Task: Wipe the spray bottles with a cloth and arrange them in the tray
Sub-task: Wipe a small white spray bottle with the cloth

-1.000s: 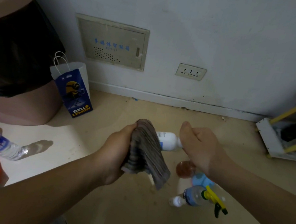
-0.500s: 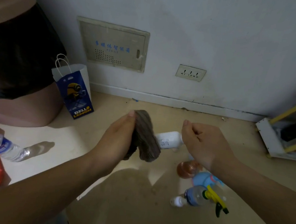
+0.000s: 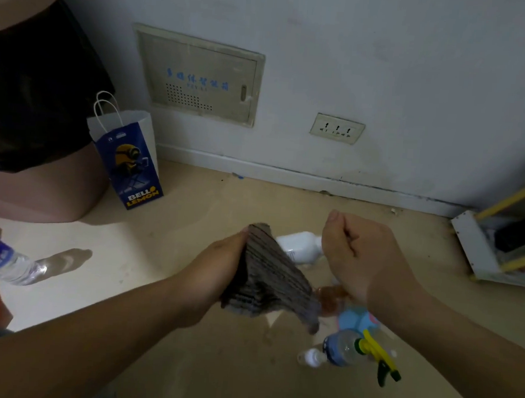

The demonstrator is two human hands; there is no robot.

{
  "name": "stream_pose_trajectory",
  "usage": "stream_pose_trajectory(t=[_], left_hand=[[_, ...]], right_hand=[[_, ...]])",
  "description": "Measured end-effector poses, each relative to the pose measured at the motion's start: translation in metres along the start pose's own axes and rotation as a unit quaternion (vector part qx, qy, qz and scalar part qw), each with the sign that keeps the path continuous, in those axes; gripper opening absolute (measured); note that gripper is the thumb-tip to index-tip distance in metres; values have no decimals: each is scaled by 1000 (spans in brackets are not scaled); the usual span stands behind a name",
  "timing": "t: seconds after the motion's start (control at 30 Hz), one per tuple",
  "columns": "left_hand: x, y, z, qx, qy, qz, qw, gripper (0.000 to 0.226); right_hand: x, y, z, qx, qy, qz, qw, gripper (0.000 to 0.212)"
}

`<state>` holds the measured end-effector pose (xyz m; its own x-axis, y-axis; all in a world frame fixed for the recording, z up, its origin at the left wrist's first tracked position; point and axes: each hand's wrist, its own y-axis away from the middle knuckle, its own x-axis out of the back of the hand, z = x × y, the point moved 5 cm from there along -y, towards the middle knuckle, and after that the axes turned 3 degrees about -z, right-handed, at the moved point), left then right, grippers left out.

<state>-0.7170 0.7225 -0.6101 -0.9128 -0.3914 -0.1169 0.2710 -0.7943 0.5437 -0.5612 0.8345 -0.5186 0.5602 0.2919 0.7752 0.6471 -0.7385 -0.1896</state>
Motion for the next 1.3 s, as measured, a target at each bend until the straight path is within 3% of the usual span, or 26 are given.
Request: stream_pose_trajectory(t=[0.07,0.13,0.2,0.27,0.37,0.43,0.5,0.53,0.57,0.7,0.73,0.83,0.9,1.0,1.07,1.17,1.23,1.3], left_hand=[[-9,-5,-6,73,117,15,990,35],[-13,-7,3,76,144,36,986,36],[-11,3,17,14,58,44,997,41],[-8,19,38,-141,-115,74,981,43],[-9,33,51,-336,-253,80,904,38],[-11,32,51,-381,-398,100,829,35],[-26,37,47,-425,-552,114,708,39],[-35,40,41,-436,-584,111,675,41],[-42,41,36,-438,-588,103,671,41],[-51,27,38,-412,-516,40,750,38],[-49,18,38,-380,-486,21,787,38],[-49,-1,32,-228,-296,2,928,42],[-65,-2,12,-57,-110,-34,992,47],[-103,11,-7,115,60,-132,983,48],[-125,17,-7,126,97,-162,974,40],[-144,20,-2,73,96,-122,985,32],[-154,19,-1,9,2,-106,994,37],[-164,18,-4,-54,-98,-115,987,46]], right_hand=[[-4,2,1,4,-13,-5,1000,49],[-8,1,6,-57,-59,-18,996,53],[-9,-1,11,-174,-109,-67,976,64],[-13,2,19,-283,-140,-129,940,72],[-17,7,30,-344,-170,-136,913,59],[-19,11,33,-344,-178,-116,915,53],[-21,13,28,-295,-134,-109,940,54],[-21,13,22,-259,-111,-108,953,56],[-22,14,17,-230,-100,-105,962,58],[-11,15,14,-181,-75,-80,977,63],[-5,16,16,-173,-61,-69,981,63],[12,27,31,-174,-41,-25,984,63],[26,38,43,-180,-26,10,983,64],[46,60,53,-180,7,65,982,60],[54,78,51,-179,18,82,980,56],[65,100,56,-246,-16,89,965,61],[71,120,65,-349,-95,80,929,62],[80,140,66,-376,-102,83,917,58]])
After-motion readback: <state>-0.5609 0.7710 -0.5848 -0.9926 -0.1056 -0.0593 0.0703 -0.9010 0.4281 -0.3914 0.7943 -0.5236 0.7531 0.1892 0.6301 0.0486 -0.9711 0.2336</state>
